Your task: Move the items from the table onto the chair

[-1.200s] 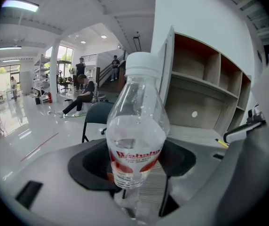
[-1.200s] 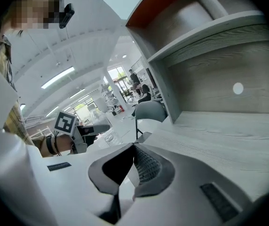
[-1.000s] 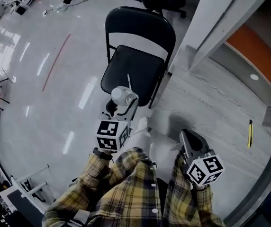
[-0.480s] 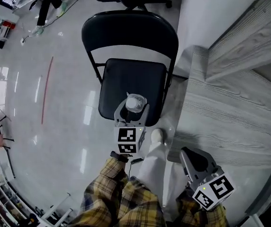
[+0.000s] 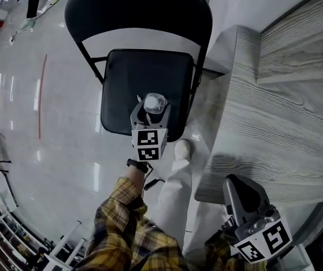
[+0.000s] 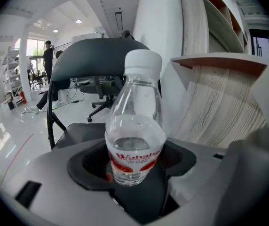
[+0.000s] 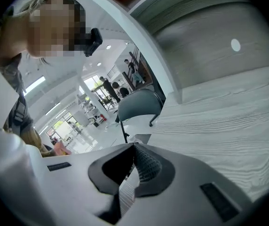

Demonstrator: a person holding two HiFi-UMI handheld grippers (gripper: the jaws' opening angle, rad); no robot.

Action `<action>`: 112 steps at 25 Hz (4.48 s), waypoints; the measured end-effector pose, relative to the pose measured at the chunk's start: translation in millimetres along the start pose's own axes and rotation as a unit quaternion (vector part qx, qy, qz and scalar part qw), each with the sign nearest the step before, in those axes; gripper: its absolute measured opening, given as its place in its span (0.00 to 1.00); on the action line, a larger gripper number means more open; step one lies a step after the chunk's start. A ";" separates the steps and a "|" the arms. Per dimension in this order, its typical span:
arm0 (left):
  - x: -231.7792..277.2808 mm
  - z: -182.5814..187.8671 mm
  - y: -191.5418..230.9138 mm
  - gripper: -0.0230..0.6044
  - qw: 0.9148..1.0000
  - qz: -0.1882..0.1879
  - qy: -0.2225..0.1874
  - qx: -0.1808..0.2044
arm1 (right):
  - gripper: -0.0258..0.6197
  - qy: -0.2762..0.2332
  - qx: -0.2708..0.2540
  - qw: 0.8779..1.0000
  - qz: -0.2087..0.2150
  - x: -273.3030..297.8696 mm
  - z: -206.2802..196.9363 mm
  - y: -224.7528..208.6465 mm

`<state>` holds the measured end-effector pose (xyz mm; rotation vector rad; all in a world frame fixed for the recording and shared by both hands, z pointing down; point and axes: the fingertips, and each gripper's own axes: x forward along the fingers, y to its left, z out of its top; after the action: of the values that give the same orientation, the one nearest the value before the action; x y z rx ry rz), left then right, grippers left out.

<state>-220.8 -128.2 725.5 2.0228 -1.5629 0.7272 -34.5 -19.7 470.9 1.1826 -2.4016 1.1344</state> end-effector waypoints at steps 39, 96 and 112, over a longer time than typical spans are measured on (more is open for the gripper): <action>-197.5 118.1 -85.4 0.28 0.996 -0.082 -0.041 -0.016 | 0.07 -0.093 -0.042 0.992 -0.067 -145.7 47.0 17.6; -324.5 208.8 -443.2 0.04 0.987 -0.121 -0.080 -0.068 | 0.24 0.110 -0.114 0.966 -0.203 -338.4 12.8 -436.8; -356.6 168.2 -254.7 0.04 0.979 -0.071 -0.110 -0.155 | 0.24 0.072 -0.126 0.986 -0.083 -207.6 31.2 -193.2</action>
<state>-27.2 76.1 349.8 2.0023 -1.5187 0.1949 248.9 4.2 449.8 1.1492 -2.2135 0.8096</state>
